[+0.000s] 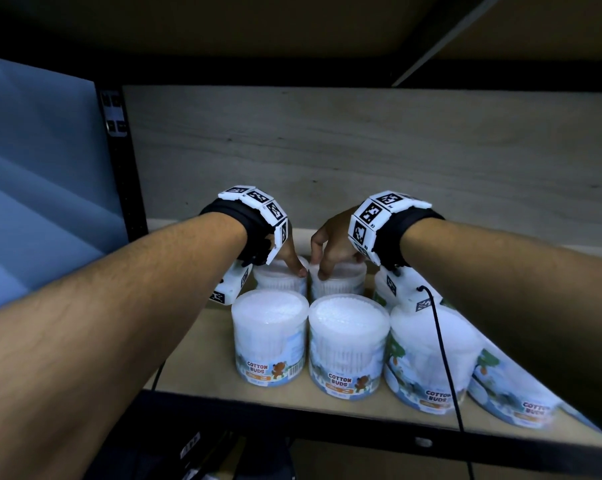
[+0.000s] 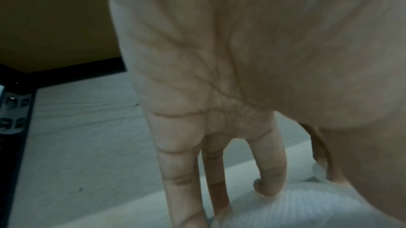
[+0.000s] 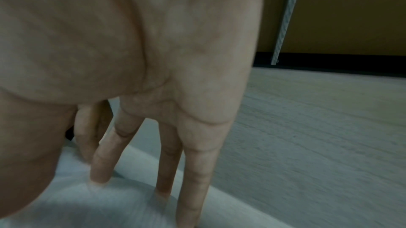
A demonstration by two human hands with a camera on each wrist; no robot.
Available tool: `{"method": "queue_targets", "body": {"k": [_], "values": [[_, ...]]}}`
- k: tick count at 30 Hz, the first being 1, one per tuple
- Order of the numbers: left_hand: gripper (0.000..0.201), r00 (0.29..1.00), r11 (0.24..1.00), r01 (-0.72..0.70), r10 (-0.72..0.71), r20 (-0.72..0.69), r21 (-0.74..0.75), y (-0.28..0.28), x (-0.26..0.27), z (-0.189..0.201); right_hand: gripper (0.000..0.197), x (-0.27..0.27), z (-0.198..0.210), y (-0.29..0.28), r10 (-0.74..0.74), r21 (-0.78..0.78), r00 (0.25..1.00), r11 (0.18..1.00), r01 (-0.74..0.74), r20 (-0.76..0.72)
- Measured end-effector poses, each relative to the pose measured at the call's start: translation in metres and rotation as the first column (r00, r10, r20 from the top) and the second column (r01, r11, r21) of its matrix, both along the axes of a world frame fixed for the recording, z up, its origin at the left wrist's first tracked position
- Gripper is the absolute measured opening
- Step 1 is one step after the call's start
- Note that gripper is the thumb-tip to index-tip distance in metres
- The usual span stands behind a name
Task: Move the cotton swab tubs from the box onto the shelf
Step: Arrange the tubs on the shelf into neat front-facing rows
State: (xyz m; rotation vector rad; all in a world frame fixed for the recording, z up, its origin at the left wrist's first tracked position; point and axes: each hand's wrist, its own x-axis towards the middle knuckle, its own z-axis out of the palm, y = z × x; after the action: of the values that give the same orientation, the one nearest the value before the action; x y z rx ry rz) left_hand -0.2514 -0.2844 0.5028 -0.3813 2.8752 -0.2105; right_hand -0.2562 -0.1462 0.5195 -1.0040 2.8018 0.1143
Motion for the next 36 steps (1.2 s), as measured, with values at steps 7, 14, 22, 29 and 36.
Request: {"method": "queue_targets", "body": {"k": [7, 14, 22, 29, 36], "values": [[0.066, 1.0, 1.0, -0.005, 0.005, -0.001, 0.013, 0.01, 0.013, 0.003, 0.038, 0.017, 0.002, 0.011, 0.021, 0.006, 0.999, 1.0, -0.021, -0.048], [0.067, 1.0, 0.996, -0.009, 0.011, -0.017, 0.087, 0.015, 0.025, 0.004, 0.039, 0.027, 0.004, 0.018, 0.029, 0.018, 0.999, 0.999, -0.028, -0.033], [0.063, 1.0, 0.985, -0.011, 0.016, -0.025, 0.172, 0.019, 0.036, 0.003, 0.04, 0.036, 0.006, 0.022, 0.023, 0.05, 0.999, 0.999, -0.022, -0.026], [0.059, 1.0, 0.979, 0.012, -0.006, -0.031, 0.203, 0.021, 0.044, 0.003, 0.04, 0.039, 0.004, 0.023, 0.024, 0.064, 0.999, 0.998, -0.023, -0.023], [0.056, 0.996, 0.988, 0.086, -0.084, -0.018, 0.128, 0.025, 0.048, 0.006, 0.034, 0.016, 0.007, 0.037, -0.043, -0.233, 0.981, 0.968, 0.088, 0.188]]}}
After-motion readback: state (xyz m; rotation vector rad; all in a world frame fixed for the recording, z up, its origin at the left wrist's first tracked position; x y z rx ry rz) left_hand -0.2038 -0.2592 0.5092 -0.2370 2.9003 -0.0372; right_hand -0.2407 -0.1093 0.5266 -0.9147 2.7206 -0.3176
